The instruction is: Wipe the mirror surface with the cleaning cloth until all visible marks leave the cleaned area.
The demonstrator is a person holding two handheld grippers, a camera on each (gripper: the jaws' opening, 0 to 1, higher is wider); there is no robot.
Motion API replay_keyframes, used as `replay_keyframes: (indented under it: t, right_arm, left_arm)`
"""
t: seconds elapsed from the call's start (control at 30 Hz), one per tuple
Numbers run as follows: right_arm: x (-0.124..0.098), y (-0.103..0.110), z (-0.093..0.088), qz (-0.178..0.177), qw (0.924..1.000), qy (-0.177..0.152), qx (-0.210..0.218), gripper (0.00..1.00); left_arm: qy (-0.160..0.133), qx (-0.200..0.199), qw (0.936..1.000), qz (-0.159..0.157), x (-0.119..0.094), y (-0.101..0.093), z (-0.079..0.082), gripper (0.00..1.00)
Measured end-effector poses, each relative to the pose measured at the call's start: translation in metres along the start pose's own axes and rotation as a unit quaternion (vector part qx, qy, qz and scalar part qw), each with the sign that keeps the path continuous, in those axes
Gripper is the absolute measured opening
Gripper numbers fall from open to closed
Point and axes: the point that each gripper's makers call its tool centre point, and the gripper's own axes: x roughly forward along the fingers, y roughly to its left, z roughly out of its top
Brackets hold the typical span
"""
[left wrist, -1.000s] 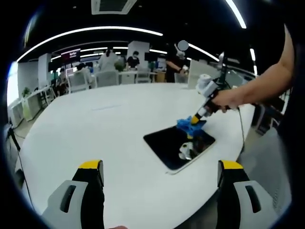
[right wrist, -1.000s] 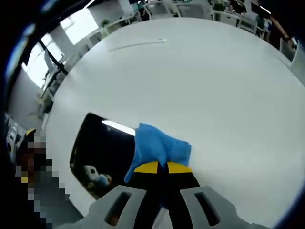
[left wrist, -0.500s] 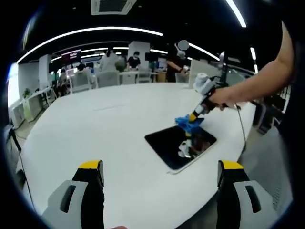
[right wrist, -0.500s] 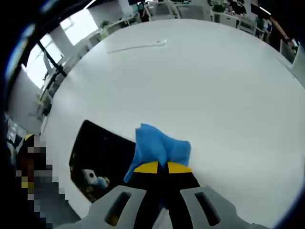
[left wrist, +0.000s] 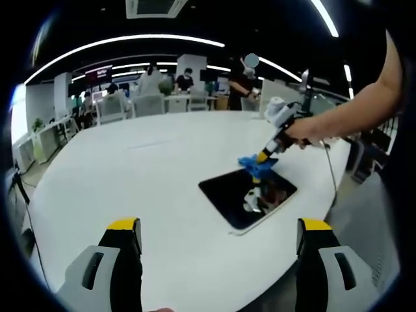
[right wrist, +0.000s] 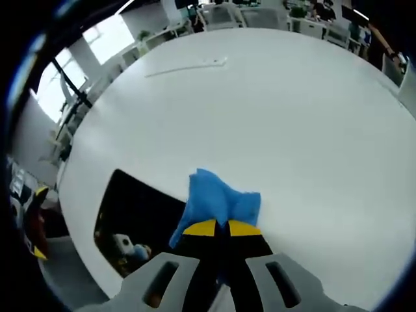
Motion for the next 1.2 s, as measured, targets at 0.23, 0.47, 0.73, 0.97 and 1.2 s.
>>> replay_keyframes:
  t: [0.23, 0.47, 0.73, 0.97, 1.2]
  right_arm:
    - [-0.026, -0.016, 0.017, 0.001, 0.9993, -0.036, 0.002, 0.0]
    - [-0.058, -0.042, 0.009, -0.014, 0.9984, -0.053, 0.016, 0.0]
    - [-0.062, -0.076, -0.017, -0.031, 0.998, -0.05, 0.023, 0.0]
    - [-0.051, -0.084, -0.037, -0.04, 0.9975, -0.041, 0.042, 0.0]
    - [-0.041, -0.084, -0.053, -0.046, 0.9976, -0.028, 0.043, 0.0]
  left_arm:
    - [0.0, 0.0, 1.0, -0.002, 0.001, 0.0, -0.001, 0.99]
    - [0.0, 0.002, 1.0, -0.006, 0.001, -0.003, 0.0, 0.99]
    - [-0.001, 0.002, 1.0, -0.007, 0.001, -0.003, 0.0, 0.99]
    - [0.002, -0.001, 1.0, -0.007, 0.001, -0.003, -0.001, 0.99]
    - [0.002, -0.005, 1.0, -0.003, 0.001, -0.002, -0.001, 0.99]
